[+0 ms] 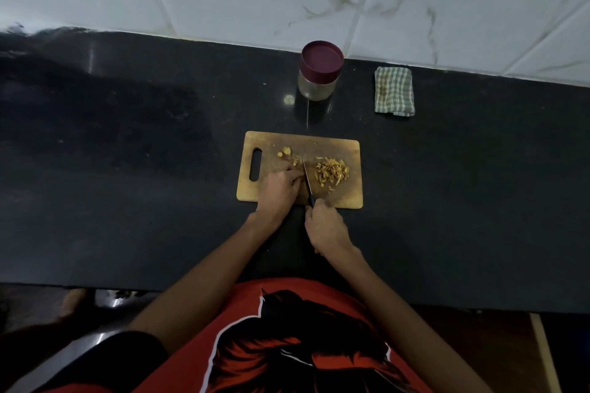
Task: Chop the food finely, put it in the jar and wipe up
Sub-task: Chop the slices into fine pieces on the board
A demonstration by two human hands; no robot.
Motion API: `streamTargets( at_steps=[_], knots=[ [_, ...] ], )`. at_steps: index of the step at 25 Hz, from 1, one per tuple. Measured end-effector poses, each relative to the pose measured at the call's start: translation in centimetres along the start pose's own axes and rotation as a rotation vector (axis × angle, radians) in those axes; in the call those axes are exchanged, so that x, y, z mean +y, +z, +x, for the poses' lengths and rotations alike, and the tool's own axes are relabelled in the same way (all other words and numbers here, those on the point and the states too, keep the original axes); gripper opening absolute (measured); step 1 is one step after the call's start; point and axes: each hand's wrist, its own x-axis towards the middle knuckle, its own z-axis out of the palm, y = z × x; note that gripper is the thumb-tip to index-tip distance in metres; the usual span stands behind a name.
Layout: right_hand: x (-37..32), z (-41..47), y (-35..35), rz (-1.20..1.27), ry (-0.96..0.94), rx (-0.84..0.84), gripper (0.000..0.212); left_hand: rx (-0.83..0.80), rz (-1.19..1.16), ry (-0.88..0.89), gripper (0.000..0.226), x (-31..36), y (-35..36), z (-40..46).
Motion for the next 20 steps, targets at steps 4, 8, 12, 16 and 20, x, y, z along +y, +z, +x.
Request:
streamTargets(
  at_steps=[4, 8, 12, 16, 20],
  knots=[
    [0.7, -0.3, 0.2, 0.005, 0.015, -0.027, 0.028, 0.003, -0.008, -0.011, 0.019, 0.0, 0.1, 0.1],
    [0.6, -0.4, 0.3, 0.016, 0.039, -0.043, 0.029, 0.007, 0.0, -0.004, 0.019, 0.1, 0.0, -0.1],
    [0.2, -0.4, 0.3, 0.003, 0.06, -0.033, 0.03, 0.004, 0.007, 0.008, 0.019, 0.1, -0.1, 0.1],
    [-0.4, -0.3, 0.0, 0.027, 0.069, -0.037, 0.031, -0.002, 0.008, -0.001, 0.02, 0.0, 0.0, 0.1],
    [-0.7, 0.0, -0.3, 0.053, 0.093, -0.042, 0.031, -0.004, 0.014, 0.0, 0.02, 0.2, -0.2, 0.1]
  ],
)
